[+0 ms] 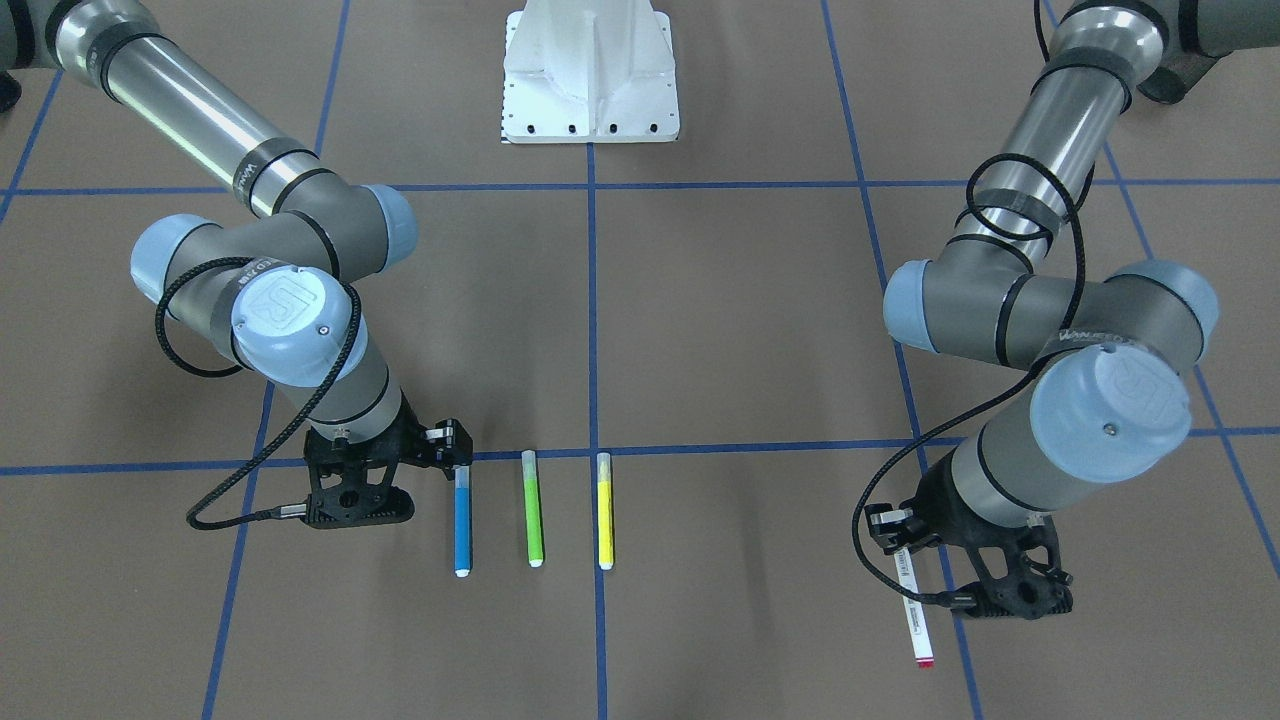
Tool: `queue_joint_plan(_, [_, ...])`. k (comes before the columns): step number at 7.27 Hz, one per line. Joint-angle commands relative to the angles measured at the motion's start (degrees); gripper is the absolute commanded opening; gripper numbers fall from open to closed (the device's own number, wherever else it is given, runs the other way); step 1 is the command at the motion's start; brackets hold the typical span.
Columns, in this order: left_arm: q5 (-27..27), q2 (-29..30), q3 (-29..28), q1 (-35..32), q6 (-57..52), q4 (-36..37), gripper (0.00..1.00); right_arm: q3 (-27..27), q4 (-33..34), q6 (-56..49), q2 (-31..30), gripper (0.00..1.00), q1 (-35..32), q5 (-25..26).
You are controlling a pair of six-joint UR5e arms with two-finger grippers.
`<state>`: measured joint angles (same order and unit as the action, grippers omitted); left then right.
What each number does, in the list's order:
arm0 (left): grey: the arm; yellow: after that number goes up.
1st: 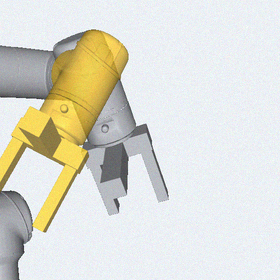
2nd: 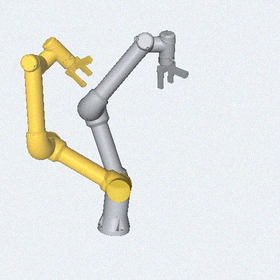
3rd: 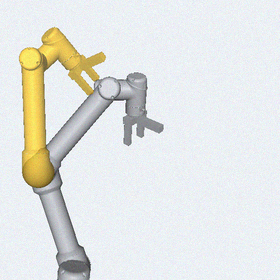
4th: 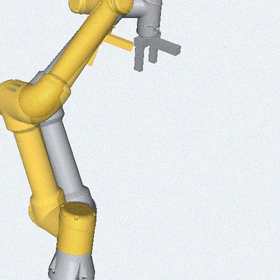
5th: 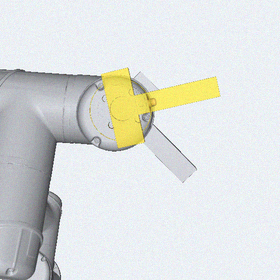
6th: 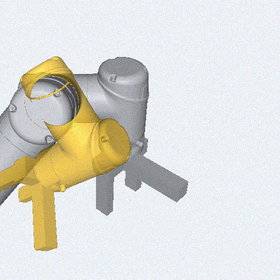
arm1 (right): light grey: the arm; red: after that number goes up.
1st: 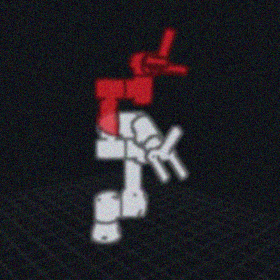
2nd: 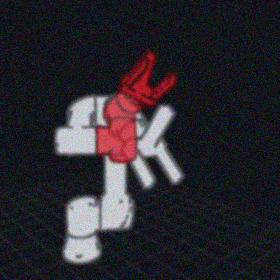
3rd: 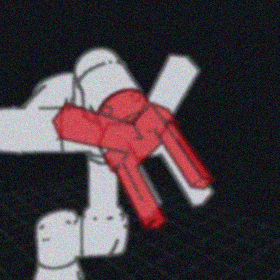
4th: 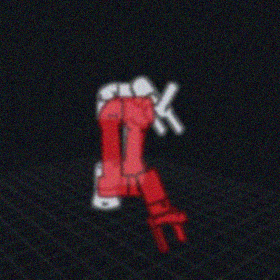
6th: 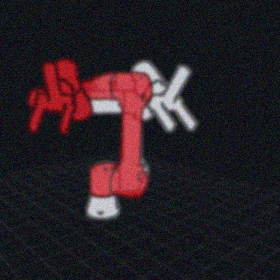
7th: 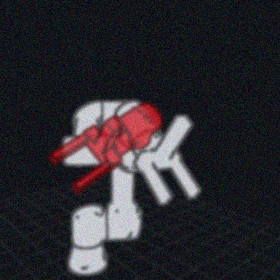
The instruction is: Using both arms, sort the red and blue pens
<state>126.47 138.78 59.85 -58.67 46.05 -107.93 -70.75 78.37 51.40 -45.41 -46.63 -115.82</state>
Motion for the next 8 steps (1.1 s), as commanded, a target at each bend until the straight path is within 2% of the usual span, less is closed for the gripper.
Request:
queue_joint_plan(1, [0.0, 0.0, 0.0, 0.0, 0.0, 0.0, 0.00, 5.5, -3.6, 0.1, 2.9, 0.98, 1.3, 0.8])
queue_joint_plan(3, [0.0, 0.0, 0.0, -0.1, 0.0, 0.0, 0.00, 7.1, -3.9, 0.0, 3.3, 0.97, 2.7, 1.6])
queue_joint_plan(7, [0.0, 0.0, 0.0, -0.1, -0.2, 0.0, 0.00, 8.3, -4.0, -0.1, 3.7, 0.75, 3.2, 1.8])
queue_joint_plan(8, [0.0, -0.1, 0.0, -0.1, -0.2, 0.0, 0.00, 8.5, -4.0, 0.0, 4.3, 0.74, 3.4, 2.3])
